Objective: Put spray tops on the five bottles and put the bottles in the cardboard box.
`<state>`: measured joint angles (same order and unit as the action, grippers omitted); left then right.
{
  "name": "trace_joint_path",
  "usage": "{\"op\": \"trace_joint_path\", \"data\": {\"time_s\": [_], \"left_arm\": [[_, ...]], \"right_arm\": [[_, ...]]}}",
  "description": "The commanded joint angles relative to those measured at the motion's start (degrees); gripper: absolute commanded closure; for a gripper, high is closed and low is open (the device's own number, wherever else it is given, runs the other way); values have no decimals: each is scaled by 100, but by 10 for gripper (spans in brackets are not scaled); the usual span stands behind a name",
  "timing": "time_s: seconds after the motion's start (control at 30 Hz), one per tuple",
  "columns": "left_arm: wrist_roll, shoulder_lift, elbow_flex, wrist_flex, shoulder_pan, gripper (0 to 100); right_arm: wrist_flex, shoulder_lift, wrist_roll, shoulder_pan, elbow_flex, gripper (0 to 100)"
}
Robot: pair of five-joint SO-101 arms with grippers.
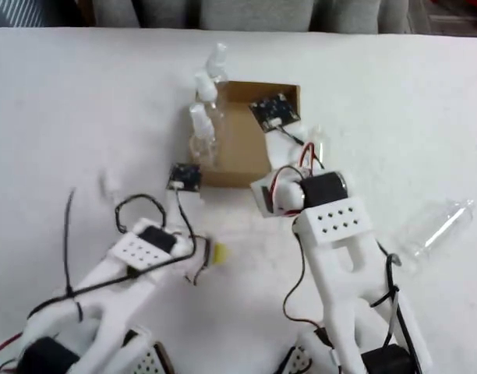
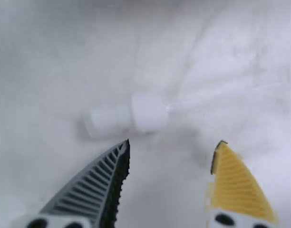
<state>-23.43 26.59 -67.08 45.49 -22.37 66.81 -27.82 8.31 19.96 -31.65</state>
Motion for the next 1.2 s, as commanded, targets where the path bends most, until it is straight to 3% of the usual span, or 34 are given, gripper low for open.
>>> {"op": "trace_joint_path", "data": {"time_s": [0.0,0.07,0.17,0.27,0.4,0.5,0.67,0.9,1.07,1.17], "left_arm": [[79,-435,343,-176,-84,895],[316,-620,519,-176,-84,989],[316,-725,580,-149,-31,932],[281,-752,580,-141,127,937],[281,-734,651,-281,998,970],[264,-752,721,-853,1675,976],[-290,-752,686,-1547,2114,976],[-343,-215,730,-1213,2044,976],[-343,1305,633,-325,1244,976],[-308,2158,-9,-677,769,972]], "right_arm": [[-92,-198,62,-40,62,794],[-92,-198,62,-57,62,794],[-84,-198,62,-92,62,794],[-84,-198,62,-92,62,794],[-75,-198,62,-92,62,794],[-75,-198,62,-92,62,794],[-66,-207,62,-92,62,794],[-66,-207,62,-92,62,794],[-66,-207,70,-92,62,794],[-66,-171,229,-84,62,794]]}}
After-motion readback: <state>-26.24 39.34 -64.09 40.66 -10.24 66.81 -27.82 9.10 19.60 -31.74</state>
